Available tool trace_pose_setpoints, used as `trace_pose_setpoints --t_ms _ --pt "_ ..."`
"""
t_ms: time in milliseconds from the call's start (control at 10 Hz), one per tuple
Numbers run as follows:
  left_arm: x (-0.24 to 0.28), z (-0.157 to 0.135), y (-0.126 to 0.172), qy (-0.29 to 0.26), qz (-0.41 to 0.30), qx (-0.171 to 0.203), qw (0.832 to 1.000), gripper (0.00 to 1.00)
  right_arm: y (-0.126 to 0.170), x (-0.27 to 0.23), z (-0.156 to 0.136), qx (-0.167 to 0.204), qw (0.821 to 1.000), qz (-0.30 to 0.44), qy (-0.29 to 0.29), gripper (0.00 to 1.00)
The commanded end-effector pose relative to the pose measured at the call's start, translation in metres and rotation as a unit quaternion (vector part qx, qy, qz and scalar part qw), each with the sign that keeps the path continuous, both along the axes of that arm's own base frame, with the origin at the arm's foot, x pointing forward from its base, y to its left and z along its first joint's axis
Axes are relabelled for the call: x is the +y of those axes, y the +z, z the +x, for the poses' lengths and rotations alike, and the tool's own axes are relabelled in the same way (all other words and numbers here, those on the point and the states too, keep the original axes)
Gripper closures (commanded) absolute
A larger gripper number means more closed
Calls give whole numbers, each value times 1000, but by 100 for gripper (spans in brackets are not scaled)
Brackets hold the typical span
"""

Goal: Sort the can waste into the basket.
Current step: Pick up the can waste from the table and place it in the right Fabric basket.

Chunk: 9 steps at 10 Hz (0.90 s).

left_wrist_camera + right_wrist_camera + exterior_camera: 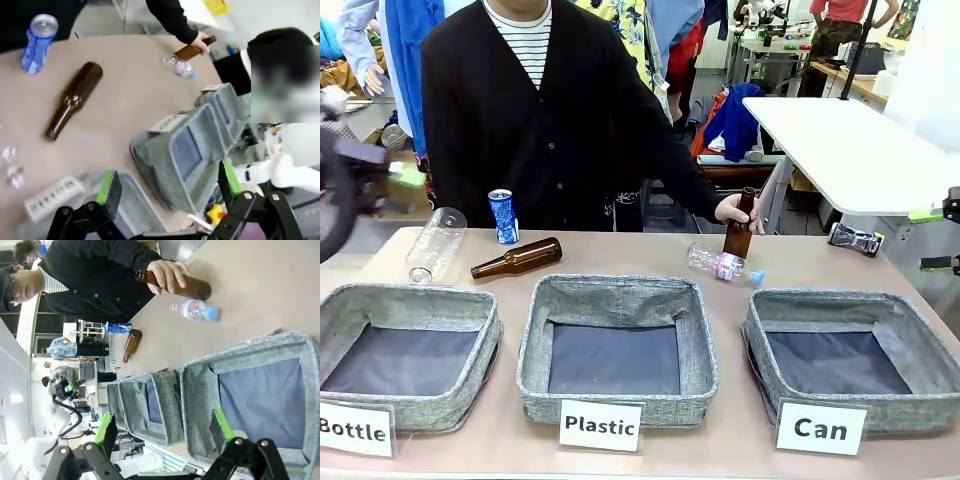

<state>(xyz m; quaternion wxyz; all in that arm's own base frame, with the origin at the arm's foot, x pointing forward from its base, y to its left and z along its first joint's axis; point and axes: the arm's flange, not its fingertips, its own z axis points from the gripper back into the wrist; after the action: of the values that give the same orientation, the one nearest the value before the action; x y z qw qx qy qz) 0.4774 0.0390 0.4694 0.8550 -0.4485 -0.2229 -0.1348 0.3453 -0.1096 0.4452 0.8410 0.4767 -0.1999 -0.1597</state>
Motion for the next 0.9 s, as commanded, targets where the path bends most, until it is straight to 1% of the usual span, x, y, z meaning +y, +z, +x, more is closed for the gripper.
trace_pose_setpoints --t_ms 0,100,200,300,400,500,600,800 --pt "-1 77 -26 -30 41 -52 997 0 0 0 3 -13 1000 8 0 0" --pt "-13 99 -44 -53 77 -99 991 0 0 0 3 -13 1000 8 0 0" --pt "-16 112 -59 -54 97 -138 984 0 0 0 3 -13 1000 8 0 0" --pt "-11 114 -64 -39 106 -174 978 0 0 0 3 -13 1000 8 0 0" --pt "-1 117 -64 -16 107 -198 974 0 0 0 3 -13 1000 8 0 0" --pt "10 125 -56 35 103 -154 982 0 0 0 3 -13 1000 8 0 0" --pt "-8 127 -69 -43 117 -157 980 0 0 0 3 -13 1000 8 0 0" --pt "-8 127 -69 -43 117 -157 980 0 0 0 3 -13 1000 8 0 0"
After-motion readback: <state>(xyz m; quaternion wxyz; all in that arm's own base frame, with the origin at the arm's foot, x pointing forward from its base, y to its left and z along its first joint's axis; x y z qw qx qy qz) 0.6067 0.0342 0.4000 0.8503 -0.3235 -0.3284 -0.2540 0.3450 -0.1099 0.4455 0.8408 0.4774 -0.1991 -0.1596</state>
